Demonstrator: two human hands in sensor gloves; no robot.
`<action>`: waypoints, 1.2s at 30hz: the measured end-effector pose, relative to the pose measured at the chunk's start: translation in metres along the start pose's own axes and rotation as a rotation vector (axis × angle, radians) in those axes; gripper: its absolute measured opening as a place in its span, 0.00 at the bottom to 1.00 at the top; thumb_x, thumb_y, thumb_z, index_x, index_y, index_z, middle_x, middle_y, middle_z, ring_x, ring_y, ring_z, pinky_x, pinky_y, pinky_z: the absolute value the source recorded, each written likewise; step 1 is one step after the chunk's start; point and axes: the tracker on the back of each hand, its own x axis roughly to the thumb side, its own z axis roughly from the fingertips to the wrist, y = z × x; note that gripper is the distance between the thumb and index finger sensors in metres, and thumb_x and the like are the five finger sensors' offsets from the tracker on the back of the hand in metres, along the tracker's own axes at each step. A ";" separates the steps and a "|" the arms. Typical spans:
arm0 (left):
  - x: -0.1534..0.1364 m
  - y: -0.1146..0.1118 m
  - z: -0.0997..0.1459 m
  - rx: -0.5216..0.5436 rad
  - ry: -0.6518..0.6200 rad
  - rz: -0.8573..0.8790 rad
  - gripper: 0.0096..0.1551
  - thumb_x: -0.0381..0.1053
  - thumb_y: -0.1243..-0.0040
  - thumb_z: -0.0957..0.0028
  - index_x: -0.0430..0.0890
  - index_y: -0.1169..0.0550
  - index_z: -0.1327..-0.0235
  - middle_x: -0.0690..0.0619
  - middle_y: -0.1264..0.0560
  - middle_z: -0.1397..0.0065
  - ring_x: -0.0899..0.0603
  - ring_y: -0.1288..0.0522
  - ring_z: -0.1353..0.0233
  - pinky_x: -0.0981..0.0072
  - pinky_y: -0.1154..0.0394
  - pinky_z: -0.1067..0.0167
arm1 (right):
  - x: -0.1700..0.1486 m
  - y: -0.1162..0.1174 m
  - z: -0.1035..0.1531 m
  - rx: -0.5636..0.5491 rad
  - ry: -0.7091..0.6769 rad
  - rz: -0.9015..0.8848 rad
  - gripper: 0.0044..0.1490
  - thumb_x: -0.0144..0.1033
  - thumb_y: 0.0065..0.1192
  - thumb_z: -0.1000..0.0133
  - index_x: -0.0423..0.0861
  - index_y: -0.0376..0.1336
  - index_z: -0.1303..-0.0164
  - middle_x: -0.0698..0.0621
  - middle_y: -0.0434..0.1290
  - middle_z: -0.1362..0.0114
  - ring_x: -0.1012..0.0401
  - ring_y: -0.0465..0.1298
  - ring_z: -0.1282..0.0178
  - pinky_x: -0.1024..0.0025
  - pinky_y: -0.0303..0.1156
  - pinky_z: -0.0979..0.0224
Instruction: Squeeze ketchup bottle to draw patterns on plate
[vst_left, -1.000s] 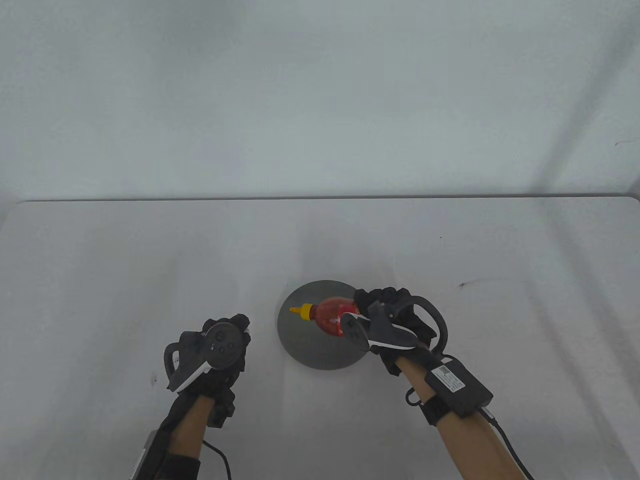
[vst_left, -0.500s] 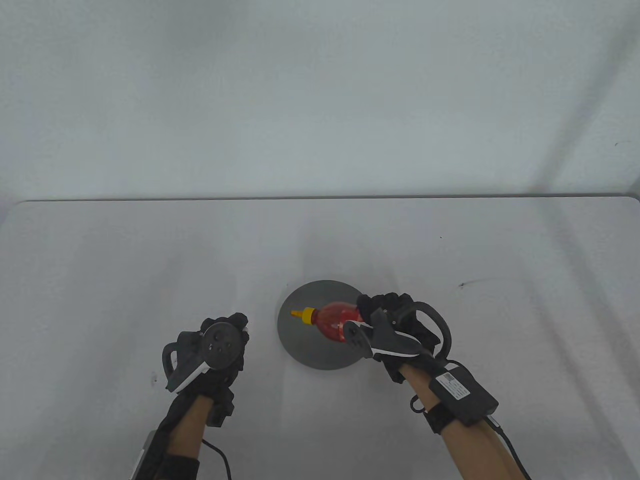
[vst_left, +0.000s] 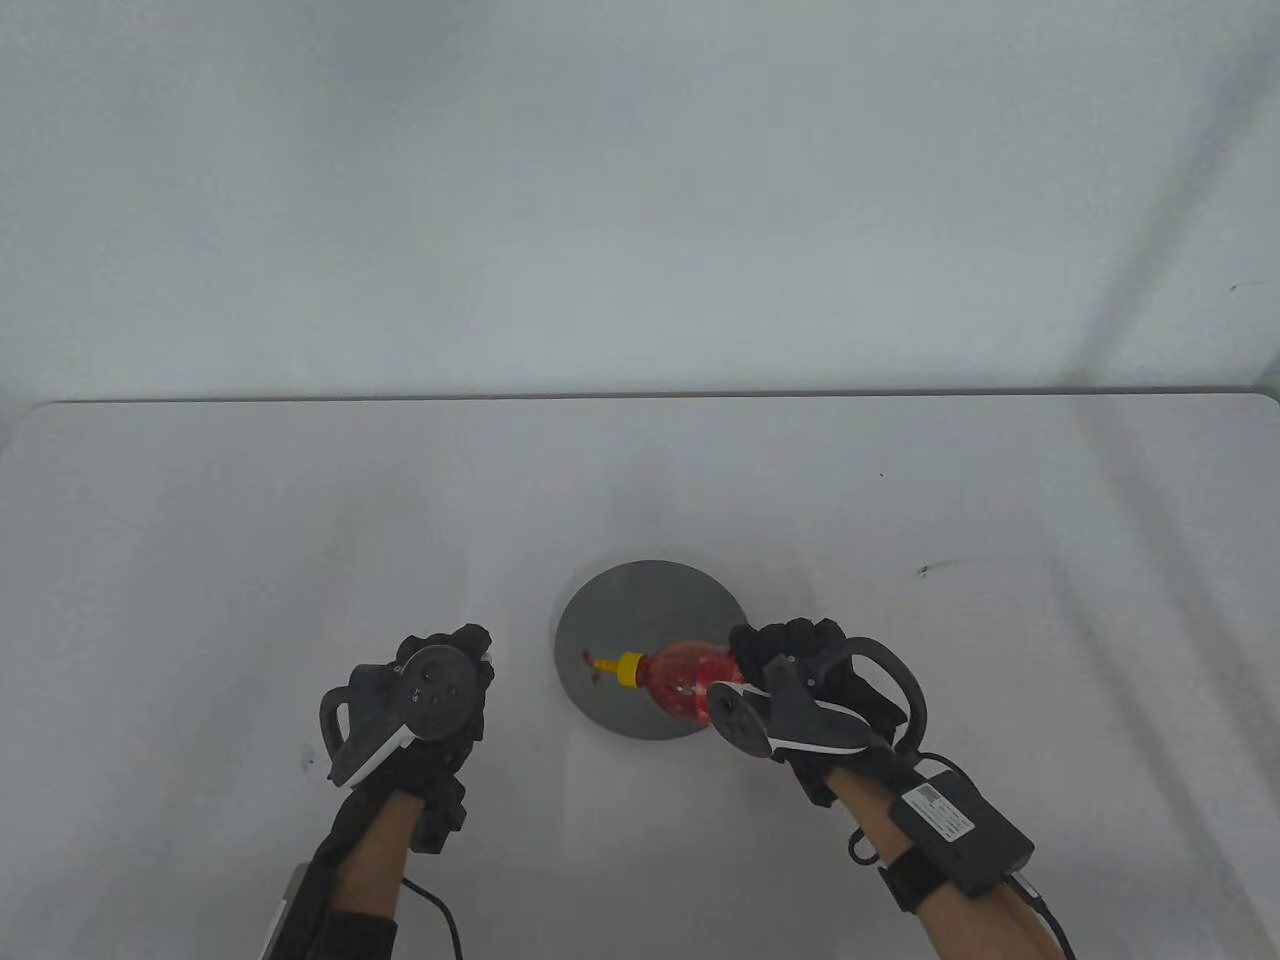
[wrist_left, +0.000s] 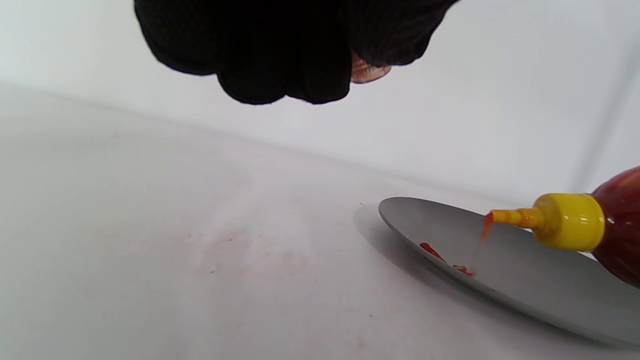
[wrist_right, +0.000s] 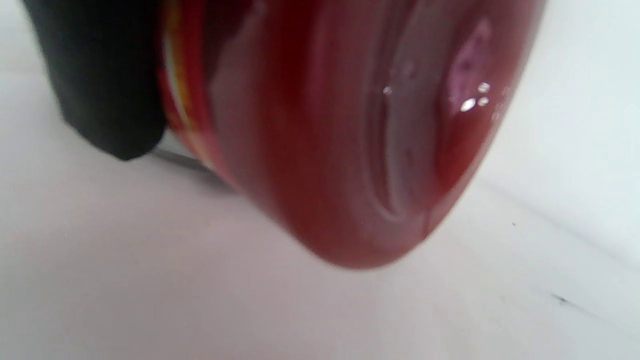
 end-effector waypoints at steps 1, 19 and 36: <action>0.000 0.000 0.000 0.000 0.000 -0.001 0.27 0.48 0.45 0.40 0.42 0.30 0.29 0.44 0.22 0.35 0.41 0.21 0.37 0.43 0.24 0.39 | 0.000 0.000 0.000 -0.008 -0.007 -0.001 0.64 0.64 0.84 0.55 0.41 0.54 0.21 0.37 0.72 0.27 0.43 0.74 0.34 0.35 0.70 0.28; -0.003 0.001 0.000 0.010 0.008 0.011 0.27 0.48 0.45 0.40 0.42 0.30 0.29 0.43 0.22 0.35 0.41 0.21 0.37 0.43 0.24 0.39 | -0.018 0.011 -0.040 0.004 0.095 0.028 0.63 0.64 0.84 0.55 0.42 0.54 0.22 0.37 0.73 0.27 0.43 0.74 0.35 0.36 0.70 0.27; -0.005 0.002 0.000 0.020 0.017 0.009 0.27 0.48 0.45 0.40 0.42 0.30 0.29 0.43 0.22 0.35 0.41 0.21 0.37 0.43 0.24 0.39 | -0.025 0.014 -0.028 0.024 0.080 0.034 0.63 0.64 0.84 0.55 0.41 0.55 0.22 0.37 0.73 0.28 0.44 0.75 0.35 0.36 0.70 0.27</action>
